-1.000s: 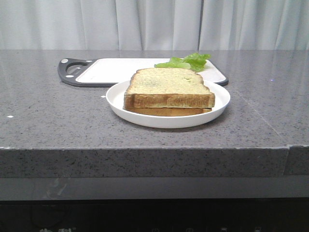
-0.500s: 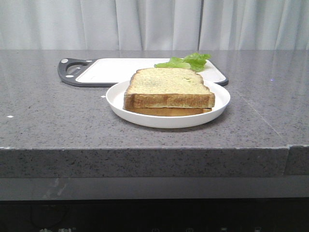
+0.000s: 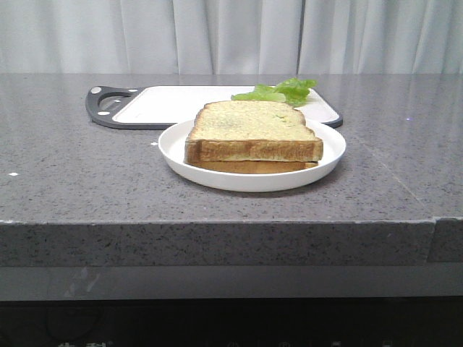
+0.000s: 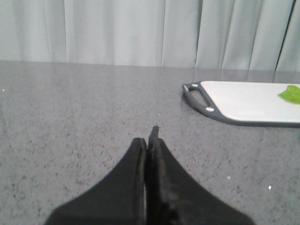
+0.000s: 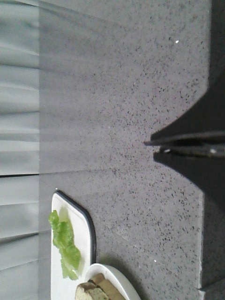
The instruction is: Left arm grabs bread, right arm adds lettuce
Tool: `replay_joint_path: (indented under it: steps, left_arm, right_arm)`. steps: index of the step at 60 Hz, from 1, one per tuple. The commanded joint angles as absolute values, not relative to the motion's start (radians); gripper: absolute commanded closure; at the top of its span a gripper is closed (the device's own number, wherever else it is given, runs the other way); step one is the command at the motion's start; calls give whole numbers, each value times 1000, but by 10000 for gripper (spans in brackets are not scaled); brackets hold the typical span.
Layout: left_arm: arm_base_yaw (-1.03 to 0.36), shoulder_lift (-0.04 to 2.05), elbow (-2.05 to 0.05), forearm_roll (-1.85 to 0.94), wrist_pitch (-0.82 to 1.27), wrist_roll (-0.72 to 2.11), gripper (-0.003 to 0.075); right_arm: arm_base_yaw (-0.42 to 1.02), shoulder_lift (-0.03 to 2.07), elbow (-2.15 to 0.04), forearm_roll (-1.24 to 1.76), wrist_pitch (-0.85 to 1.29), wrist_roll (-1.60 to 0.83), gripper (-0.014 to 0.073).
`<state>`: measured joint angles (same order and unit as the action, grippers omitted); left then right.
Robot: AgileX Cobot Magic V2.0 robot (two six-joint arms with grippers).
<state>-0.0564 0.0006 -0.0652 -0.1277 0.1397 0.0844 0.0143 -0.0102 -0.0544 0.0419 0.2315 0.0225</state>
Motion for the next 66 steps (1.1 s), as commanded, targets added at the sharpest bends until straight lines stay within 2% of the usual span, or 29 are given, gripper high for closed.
replay_joint_path:
  steps: [1,10,19,38,42,45,52,55,60,66]
  left_arm:
    - [-54,51,-193,-131,111,75,741]
    - [-54,274,-401,-131,268,75,741]
    - [-54,474,-551,-131,278,75,741]
    - [-54,554,-609,-131,269,75,734]
    - [-54,554,-609,-131,269,75,673]
    - [-54,554,-609,-131,269,75,589]
    - [-54,554,-609,-131,271,75,264]
    - [-54,554,-609,-131,271,75,164]
    - [-54,554,-609,-131,271,75,93]
    - [-54,555,-609,-131,264,75,103]
  right_arm:
    - [8,10,-178,37,278,21,661]
    - [8,158,-361,37,358,21,661]
    - [8,299,-486,37,368,21,661]
    - [8,375,-535,37,353,21,655]
    - [8,375,-535,37,353,21,607]
    - [8,375,-535,37,353,21,538]
    - [8,375,-533,37,360,21,302]
    - [8,375,-533,37,363,21,183]
    - [8,375,-533,37,363,21,72]
    - [8,375,-533,37,363,21,54]
